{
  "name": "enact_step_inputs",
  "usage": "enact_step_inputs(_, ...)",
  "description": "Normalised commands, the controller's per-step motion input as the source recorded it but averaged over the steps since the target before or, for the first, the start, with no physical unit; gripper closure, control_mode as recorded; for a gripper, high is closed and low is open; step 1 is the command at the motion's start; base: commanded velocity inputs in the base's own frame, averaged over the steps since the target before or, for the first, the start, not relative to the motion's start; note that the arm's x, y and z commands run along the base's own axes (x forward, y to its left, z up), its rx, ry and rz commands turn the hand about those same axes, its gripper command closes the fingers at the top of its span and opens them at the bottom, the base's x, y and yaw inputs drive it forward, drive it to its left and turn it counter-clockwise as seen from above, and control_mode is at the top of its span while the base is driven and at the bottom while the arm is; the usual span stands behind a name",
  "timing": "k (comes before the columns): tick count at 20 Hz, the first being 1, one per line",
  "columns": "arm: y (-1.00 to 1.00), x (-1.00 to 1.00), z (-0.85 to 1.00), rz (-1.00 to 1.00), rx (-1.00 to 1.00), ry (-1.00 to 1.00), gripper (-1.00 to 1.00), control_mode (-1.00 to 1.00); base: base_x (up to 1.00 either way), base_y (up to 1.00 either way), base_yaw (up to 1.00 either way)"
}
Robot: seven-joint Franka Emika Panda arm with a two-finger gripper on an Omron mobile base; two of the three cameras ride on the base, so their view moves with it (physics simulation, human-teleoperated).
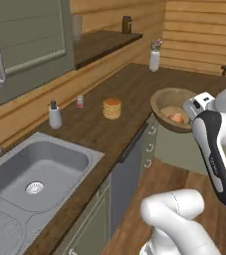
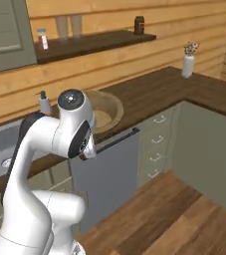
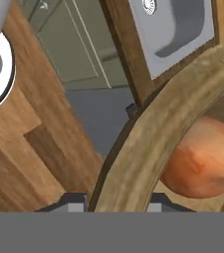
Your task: Pick the onion from the sink and place it in the bowl. Then pick the bowl and place it in the microwave. Then close the microwave door and press the start button.
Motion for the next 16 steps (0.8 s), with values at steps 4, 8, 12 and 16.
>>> enact_step_inputs(4,0.00,0.00,0.00,0.00,0.00,0.00,1.00,1.00,0.00,-0.14,-0.95)
enact_step_inputs(8,0.00,0.00,0.00,0.00,0.00,0.00,1.00,1.00,0.00,-0.40,-0.88)
enact_step_inputs(12,0.00,0.00,0.00,0.00,0.00,0.00,1.00,1.00,0.00,-0.35,-0.88)
enact_step_inputs(16,0.00,0.00,0.00,0.00,0.00,0.00,1.00,1.00,0.00,-0.27,-0.90)
